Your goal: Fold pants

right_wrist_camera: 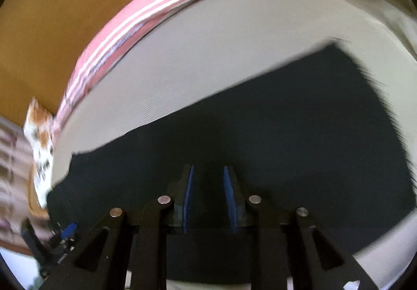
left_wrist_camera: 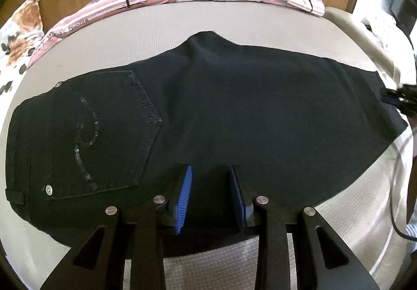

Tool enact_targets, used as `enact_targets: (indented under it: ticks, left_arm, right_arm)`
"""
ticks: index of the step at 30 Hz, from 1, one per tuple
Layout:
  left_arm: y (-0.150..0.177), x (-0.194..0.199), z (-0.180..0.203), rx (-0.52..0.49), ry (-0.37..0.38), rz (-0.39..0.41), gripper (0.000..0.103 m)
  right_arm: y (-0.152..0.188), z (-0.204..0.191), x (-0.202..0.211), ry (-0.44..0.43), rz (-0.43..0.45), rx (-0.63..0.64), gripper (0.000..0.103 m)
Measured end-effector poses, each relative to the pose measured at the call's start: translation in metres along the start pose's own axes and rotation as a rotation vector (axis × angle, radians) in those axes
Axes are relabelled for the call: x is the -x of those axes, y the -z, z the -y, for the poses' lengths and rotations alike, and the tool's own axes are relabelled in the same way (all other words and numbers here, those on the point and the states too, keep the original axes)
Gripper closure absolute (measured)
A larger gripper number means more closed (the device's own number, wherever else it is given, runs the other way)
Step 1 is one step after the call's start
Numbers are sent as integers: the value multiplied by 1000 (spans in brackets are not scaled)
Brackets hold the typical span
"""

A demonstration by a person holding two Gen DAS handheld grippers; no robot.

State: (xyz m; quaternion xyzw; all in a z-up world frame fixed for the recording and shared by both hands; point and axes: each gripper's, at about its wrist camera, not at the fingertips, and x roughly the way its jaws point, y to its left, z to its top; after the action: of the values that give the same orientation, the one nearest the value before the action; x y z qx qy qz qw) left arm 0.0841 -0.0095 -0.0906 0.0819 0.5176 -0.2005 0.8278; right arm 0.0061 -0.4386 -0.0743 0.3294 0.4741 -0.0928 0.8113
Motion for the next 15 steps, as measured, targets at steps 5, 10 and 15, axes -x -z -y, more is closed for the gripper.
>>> enact_targets:
  ticks: [5,10,15]
  left_arm:
    - [-13,11,27,-33,61,32,70]
    - [-28,6,68,-113,119,26,69]
    - [-38,-4,99,-161,156,2,69]
  right_arm:
    - [24,63,51,-7,50,-141,75]
    - [50,113,72,-25,65,-269,75]
    - [59,139,66,-63,81,-336,75]
